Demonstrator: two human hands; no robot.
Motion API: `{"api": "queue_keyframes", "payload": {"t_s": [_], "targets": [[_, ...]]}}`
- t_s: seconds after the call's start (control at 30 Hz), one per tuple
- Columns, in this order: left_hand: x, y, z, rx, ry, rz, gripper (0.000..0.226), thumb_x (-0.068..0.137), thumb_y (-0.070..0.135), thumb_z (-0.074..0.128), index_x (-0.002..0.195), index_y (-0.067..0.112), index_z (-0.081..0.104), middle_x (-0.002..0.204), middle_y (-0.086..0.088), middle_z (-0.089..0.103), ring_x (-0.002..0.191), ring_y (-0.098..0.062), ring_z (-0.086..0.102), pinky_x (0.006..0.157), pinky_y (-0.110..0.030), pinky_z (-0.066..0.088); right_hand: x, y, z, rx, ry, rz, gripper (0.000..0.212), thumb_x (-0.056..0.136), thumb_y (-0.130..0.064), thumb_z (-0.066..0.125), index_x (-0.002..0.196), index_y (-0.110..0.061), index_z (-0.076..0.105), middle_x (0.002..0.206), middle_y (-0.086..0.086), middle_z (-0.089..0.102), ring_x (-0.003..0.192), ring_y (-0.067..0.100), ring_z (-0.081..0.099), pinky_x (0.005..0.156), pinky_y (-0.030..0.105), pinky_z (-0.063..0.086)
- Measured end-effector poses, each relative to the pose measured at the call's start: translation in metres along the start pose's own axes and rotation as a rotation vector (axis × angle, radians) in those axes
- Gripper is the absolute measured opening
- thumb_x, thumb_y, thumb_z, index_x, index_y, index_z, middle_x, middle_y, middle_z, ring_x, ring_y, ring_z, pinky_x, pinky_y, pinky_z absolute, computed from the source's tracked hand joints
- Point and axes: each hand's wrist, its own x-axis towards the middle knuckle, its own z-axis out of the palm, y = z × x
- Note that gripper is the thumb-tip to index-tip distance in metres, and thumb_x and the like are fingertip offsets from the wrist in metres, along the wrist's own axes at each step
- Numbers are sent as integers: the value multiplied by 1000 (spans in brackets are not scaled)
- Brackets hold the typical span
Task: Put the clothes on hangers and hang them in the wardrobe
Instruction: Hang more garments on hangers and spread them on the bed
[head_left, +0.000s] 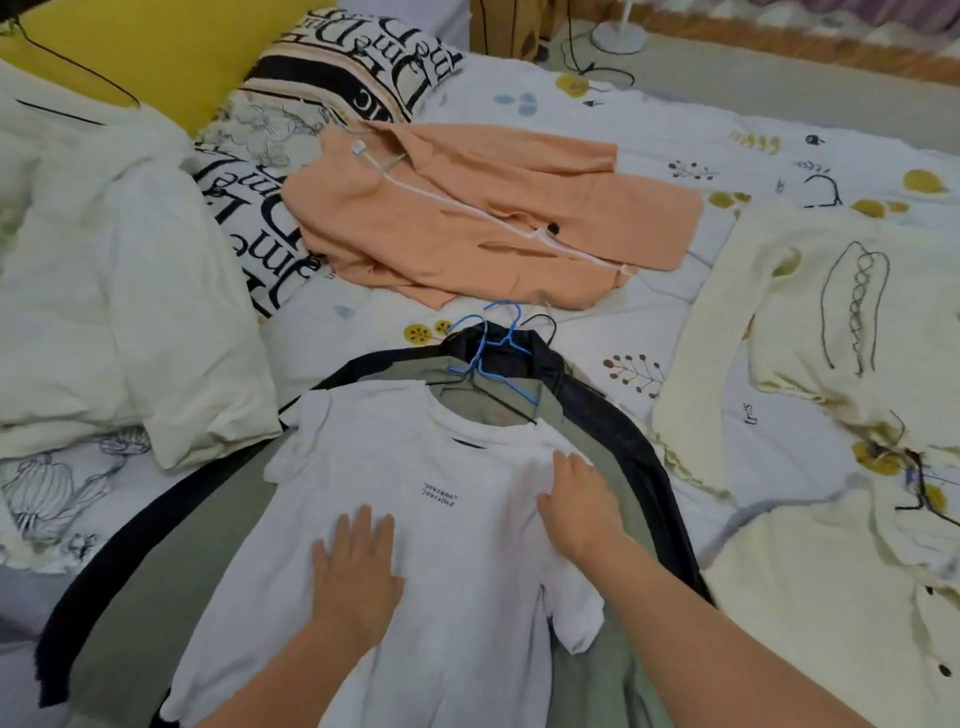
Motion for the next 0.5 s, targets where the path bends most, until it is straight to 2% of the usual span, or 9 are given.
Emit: {"api": "queue_keyframes", "payload": {"t_s": [0.03,0.1,0.2,0.27,0.3,0.33,0.4,0.43,0.5], "targets": [[9,-10,9,-2,7,23,77,75,48,63,139,13,39,148,-14,30,133,-40,31,113,-49,3,11,-6,4,1,22,23,60,99,-29,37,149,-11,10,155,8,16,142,25,19,114,39,23],[21,-26,33,39,-32,135,72,67,58,49,125,16,47,133,-12,52,127,-39,33,114,-45,-7,32,-13,14,-9,85,60,62,97,-27,40,148,-11,11,155,6,16,142,23,18,114,42,21],[32,-36,62,58,-87,224,72,69,61,32,127,21,44,133,-4,44,143,-31,4,114,-44,-10,56,-17,25,-73,123,125,62,94,-29,44,146,-12,15,149,5,27,138,23,25,112,46,21],[31,-34,58,63,-130,230,75,70,63,30,128,21,50,134,-10,49,144,-31,5,113,-43,-12,65,-21,26,-95,92,187,57,92,-30,48,140,-11,25,140,9,38,131,26,34,108,45,26],[30,-31,50,62,-190,210,78,71,64,27,132,21,50,139,-14,46,143,-31,8,111,-43,-17,67,-24,23,-89,84,208,50,90,-30,51,132,-11,32,134,10,43,126,28,39,104,42,30],[29,-31,44,34,-243,179,83,74,65,21,142,19,36,150,-15,30,144,-30,2,108,-43,-25,67,-26,19,-81,86,214,42,89,-30,54,123,-11,38,127,11,48,120,29,44,99,40,34],[33,-29,32,61,-228,128,77,88,61,18,148,20,-6,154,-6,-19,142,-29,-19,107,-48,-24,59,-30,10,-57,122,201,32,87,-30,57,109,-12,43,116,10,55,111,29,51,90,37,38],[33,-27,23,53,-284,108,71,94,54,23,148,21,-11,153,-4,-25,142,-30,-20,110,-50,-16,51,-31,5,-52,155,185,25,87,-29,57,101,-13,45,110,9,58,106,29,53,85,36,38],[29,-22,1,26,-238,113,61,98,38,30,149,22,3,157,-4,-12,144,-28,-7,114,-52,-5,30,-32,-2,-59,225,156,20,88,-24,54,77,-16,39,98,6,63,91,29,57,74,33,33]]}}
